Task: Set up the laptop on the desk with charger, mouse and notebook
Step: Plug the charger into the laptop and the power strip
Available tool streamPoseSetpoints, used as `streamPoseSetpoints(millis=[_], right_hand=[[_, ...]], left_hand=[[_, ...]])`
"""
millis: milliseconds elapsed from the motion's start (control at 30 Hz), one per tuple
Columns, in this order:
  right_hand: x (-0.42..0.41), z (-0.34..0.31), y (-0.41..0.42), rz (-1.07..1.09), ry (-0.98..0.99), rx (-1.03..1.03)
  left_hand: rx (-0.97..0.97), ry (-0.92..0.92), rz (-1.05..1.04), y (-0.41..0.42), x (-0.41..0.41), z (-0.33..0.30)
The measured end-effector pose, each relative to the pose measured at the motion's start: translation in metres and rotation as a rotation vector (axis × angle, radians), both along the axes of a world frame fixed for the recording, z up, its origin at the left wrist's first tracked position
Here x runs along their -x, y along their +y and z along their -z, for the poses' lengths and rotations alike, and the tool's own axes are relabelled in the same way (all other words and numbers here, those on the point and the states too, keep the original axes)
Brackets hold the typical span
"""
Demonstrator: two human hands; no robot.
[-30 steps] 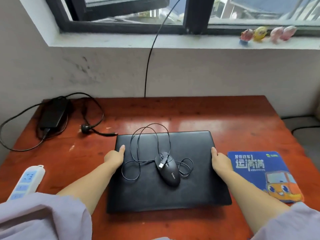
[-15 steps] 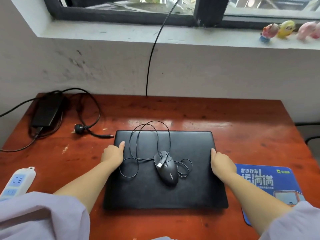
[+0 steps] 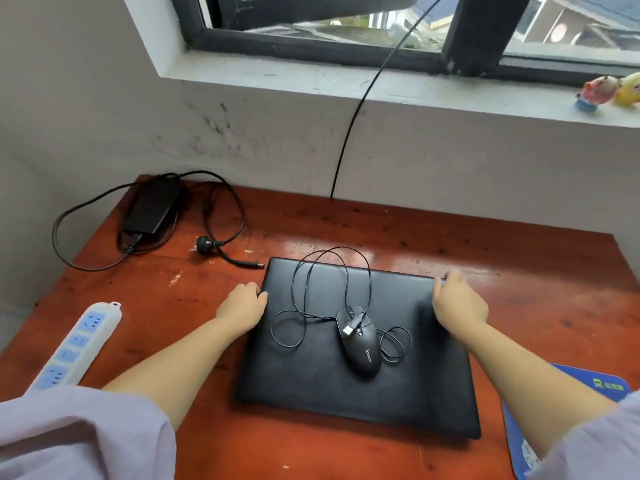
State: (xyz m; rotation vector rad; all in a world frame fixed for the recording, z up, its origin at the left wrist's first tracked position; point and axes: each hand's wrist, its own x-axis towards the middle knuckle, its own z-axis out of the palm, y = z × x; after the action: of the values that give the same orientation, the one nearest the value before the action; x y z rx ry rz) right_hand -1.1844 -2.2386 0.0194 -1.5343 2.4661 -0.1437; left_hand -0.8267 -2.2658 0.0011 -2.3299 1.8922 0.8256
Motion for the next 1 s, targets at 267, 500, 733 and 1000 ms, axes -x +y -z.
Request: streamPoseSetpoints(millis=[267, 500, 733, 1000], right_hand=[[-0.148, -0.028, -0.061, -0.249, -0.126, 0.240], [-0.254, 0.002, -0.084, -0.512, -0.173, 0.053], [-0.263, 0.028, -0.111, -0.574, 0.025, -0.134], [-0.254, 0.039, -0.130, -0.567, 0.077, -0.069]], left_hand=[[0.185, 0.089, 0.208, -0.031, -0.055, -0.013], [0.239, 0.129, 0.528, -0.070, -0.079, 0.006], [0.279, -0.043, 0.729, -0.093, -0.080, 0.027], [0.420, 0.091, 0.749, -0.097, -0.086, 0.031]])
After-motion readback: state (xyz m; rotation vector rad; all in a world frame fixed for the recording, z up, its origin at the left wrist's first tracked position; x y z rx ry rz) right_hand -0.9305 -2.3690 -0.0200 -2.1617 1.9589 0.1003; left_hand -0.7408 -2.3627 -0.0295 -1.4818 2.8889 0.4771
